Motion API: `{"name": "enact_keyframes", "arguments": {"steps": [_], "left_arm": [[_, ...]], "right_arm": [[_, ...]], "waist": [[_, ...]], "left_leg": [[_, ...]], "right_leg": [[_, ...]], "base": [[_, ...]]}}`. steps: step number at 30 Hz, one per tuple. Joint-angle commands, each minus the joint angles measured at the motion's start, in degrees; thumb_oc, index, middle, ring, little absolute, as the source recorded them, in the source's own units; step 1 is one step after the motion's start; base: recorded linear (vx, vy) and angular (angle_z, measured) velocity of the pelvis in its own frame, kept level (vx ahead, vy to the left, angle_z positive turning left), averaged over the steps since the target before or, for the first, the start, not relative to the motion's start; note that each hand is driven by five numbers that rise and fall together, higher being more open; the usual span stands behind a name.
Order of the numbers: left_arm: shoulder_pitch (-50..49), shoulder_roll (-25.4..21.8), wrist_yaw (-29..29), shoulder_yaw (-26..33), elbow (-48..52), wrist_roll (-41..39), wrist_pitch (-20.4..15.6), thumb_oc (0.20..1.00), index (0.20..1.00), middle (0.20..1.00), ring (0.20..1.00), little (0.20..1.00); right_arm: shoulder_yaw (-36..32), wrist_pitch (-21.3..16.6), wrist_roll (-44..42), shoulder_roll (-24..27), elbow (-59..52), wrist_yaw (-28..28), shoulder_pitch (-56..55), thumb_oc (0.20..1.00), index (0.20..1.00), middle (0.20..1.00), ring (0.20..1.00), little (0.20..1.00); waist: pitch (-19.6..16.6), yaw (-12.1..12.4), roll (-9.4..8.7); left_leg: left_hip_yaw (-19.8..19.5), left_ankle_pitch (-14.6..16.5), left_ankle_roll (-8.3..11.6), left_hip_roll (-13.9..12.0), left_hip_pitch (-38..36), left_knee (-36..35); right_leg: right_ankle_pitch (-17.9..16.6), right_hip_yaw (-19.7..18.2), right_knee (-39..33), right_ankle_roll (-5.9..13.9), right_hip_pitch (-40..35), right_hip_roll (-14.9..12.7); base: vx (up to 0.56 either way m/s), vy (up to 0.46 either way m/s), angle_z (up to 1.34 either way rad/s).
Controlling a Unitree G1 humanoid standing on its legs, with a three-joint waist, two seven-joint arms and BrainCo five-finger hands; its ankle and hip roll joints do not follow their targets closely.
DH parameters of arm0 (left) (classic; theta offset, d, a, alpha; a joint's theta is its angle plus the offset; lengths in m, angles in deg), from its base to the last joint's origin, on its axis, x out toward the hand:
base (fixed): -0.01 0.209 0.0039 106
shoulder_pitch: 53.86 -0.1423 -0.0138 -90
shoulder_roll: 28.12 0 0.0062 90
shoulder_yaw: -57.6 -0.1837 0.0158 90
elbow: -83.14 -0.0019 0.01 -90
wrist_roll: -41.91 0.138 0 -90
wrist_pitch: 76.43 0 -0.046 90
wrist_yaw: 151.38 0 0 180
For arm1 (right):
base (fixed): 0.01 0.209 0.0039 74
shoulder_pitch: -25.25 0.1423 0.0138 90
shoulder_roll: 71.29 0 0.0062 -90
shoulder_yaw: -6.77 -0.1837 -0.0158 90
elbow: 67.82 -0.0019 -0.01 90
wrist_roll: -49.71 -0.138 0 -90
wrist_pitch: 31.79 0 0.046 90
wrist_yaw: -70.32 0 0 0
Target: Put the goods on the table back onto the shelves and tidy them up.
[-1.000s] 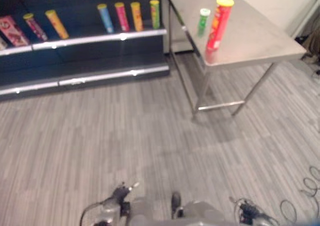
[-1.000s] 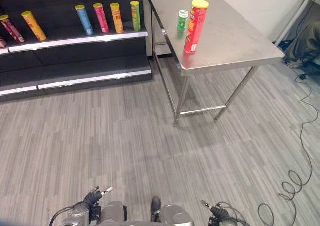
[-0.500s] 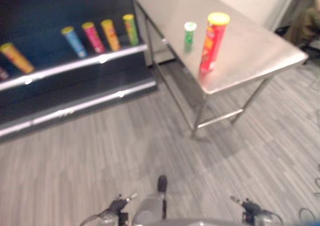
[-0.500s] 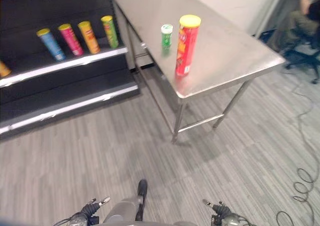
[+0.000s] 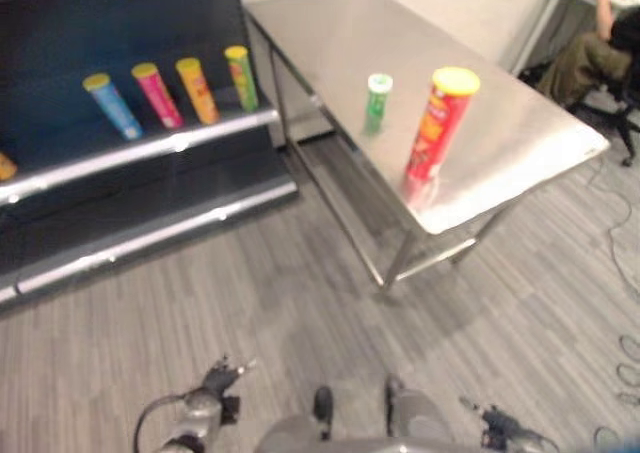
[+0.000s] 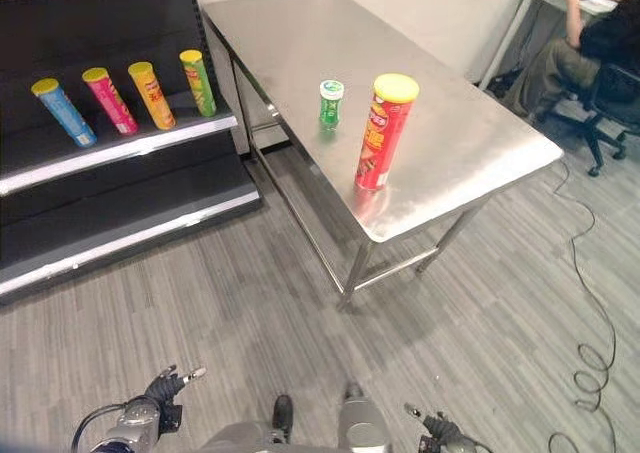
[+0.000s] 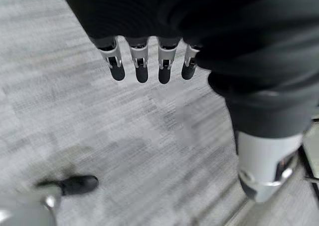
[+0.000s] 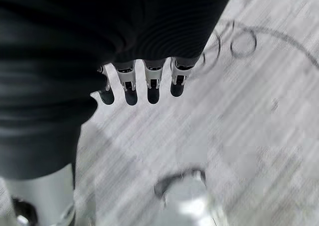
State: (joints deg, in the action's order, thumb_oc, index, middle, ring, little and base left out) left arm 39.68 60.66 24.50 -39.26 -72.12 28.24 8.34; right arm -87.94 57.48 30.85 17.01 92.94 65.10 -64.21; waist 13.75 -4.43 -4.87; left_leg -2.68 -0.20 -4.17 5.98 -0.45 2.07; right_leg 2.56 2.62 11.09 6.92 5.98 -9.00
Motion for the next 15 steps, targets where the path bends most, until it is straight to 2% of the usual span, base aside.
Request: {"name": "enact_keyframes", "arguments": {"steps": [1,3,4,5,6,7,8,9,11,13,14,15], "left_arm": [[-0.77,-1.16,-0.35,1.38,3.70,0.38,-2.11,1.000,1.000,1.000,1.000,1.000],[-1.74,-0.90,-0.28,1.98,3.80,0.63,-1.99,1.000,1.000,1.000,1.000,1.000],[-2.48,-0.44,-0.36,2.63,4.11,1.09,-1.92,1.000,1.000,1.000,1.000,1.000],[-3.57,0.61,-0.34,3.34,3.84,1.83,-1.84,1.000,1.000,1.000,1.000,1.000],[-3.57,0.60,-0.35,3.32,3.84,1.84,-1.84,1.000,1.000,1.000,1.000,1.000],[-3.93,1.49,-0.65,3.83,3.33,2.58,-1.83,1.000,1.000,1.000,1.000,1.000],[-3.93,1.49,-0.65,3.82,3.33,2.58,-1.83,1.000,1.000,1.000,1.000,1.000],[-4.03,2.15,-0.65,3.60,3.46,2.79,-2.00,1.000,1.000,1.000,1.000,1.000],[-4.29,2.31,-0.38,3.26,3.98,3.16,-2.08,1.000,1.000,1.000,1.000,1.000],[-4.57,1.75,-0.12,2.54,4.50,3.94,-2.14,1.000,1.000,1.000,1.000,1.000],[-4.52,1.76,-0.13,2.58,4.51,3.95,-2.13,1.000,1.000,1.000,1.000,1.000],[-4.58,1.12,0.23,1.99,5.22,3.95,-2.20,1.000,1.000,1.000,1.000,1.000]], "right_arm": [[-5.44,-2.85,-4.58,6.32,-2.18,-3.30,-1.23,1.000,1.000,1.000,1.000,1.000],[-7.84,-3.57,-5.49,7.27,-6.40,-4.39,-2.48,1.000,1.000,1.000,1.000,1.000],[-9.70,-4.11,-5.00,7.67,-11.86,-5.13,-4.07,1.000,1.000,1.000,1.000,1.000],[-12.26,-5.73,-2.76,10.36,-21.76,-7.63,-5.28,1.000,1.000,1.000,1.000,1.000],[-12.31,-5.65,-2.71,10.30,-21.90,-7.68,-5.35,1.000,1.000,1.000,1.000,1.000],[-13.83,-6.53,0.53,13.48,-31.76,-9.20,-5.20,1.000,1.000,1.000,1.000,1.000],[-13.84,-6.51,0.53,13.47,-31.78,-9.21,-5.22,1.000,1.000,1.000,1.000,1.000],[-15.11,-8.26,3.62,17.23,-41.36,-10.53,-3.16,1.000,1.000,1.000,1.000,1.000],[-15.75,-8.82,7.37,21.23,-49.04,-10.88,-1.39,1.000,1.000,1.000,1.000,1.000],[-15.39,-9.67,9.17,26.20,-54.40,-10.12,2.00,1.000,1.000,1.000,1.000,1.000],[-15.38,-9.65,9.17,26.22,-54.39,-10.12,2.07,1.000,1.000,1.000,1.000,1.000],[-13.59,-10.32,8.71,29.70,-54.33,-9.45,5.36,1.000,1.000,1.000,1.000,1.000]], "waist": [[-0.18,-1.87,1.50],[-0.66,-2.28,1.53],[-0.99,-2.62,1.63],[-1.46,-3.00,1.88],[-1.65,-3.03,1.83],[-1.99,-3.21,2.03],[-1.98,-3.20,2.03],[-2.06,-3.09,2.18],[-2.21,-2.79,2.31],[-2.28,-2.24,2.39],[-2.33,-2.29,2.34],[-2.68,-1.78,2.36]], "left_leg": [[2.00,11.26,6.55,-5.97,1.04,9.67],[2.22,11.36,6.80,-6.53,0.60,9.40],[2.35,11.47,6.98,-6.85,0.13,9.02],[2.58,11.96,7.30,-7.43,-0.87,8.64],[2.56,11.69,7.28,-7.34,-0.70,8.45],[2.79,11.85,7.60,-7.64,-1.03,8.11],[2.79,11.86,7.61,-7.65,-1.04,8.11],[2.99,12.03,7.93,-7.97,-1.35,7.74],[3.09,12.07,8.10,-8.33,-1.66,7.49],[3.34,12.43,8.38,-8.86,-2.33,7.42],[3.33,12.14,8.35,-8.76,-2.20,7.26],[3.28,11.95,8.61,-9.06,-2.51,6.78]], "right_leg": [[3.06,2.63,-4.44,2.11,-4.35,0.99],[3.17,2.89,-4.95,2.07,-5.00,1.05],[3.27,2.99,-5.20,2.04,-5.49,1.12],[3.73,2.96,-5.19,2.04,-6.35,1.26],[3.55,2.99,-5.31,2.06,-6.17,1.17],[3.87,2.81,-5.40,2.03,-6.37,1.20],[3.87,2.81,-5.40,2.02,-6.38,1.21],[4.18,2.77,-5.54,1.92,-6.47,1.27],[4.52,2.76,-5.54,1.84,-6.74,1.33],[4.97,2.73,-5.56,1.72,-7.49,1.46],[4.74,2.73,-5.69,1.73,-7.36,1.38],[4.91,2.86,-5.92,1.60,-7.69,1.40]], "base": [[0.11,-0.037,-0.13],[0.09,-0.026,-0.02],[0.15,-0.028,-0.07],[0.10,-0.015,-0.10],[0.10,-0.007,-0.13],[0.03,0.000,-0.11],[0.04,-0.008,-0.13],[0.02,-0.016,-0.08],[0.01,-0.011,-0.03],[0.02,-0.015,-0.01],[0.03,-0.035,0.02],[0.02,-0.031,0.01]]}}
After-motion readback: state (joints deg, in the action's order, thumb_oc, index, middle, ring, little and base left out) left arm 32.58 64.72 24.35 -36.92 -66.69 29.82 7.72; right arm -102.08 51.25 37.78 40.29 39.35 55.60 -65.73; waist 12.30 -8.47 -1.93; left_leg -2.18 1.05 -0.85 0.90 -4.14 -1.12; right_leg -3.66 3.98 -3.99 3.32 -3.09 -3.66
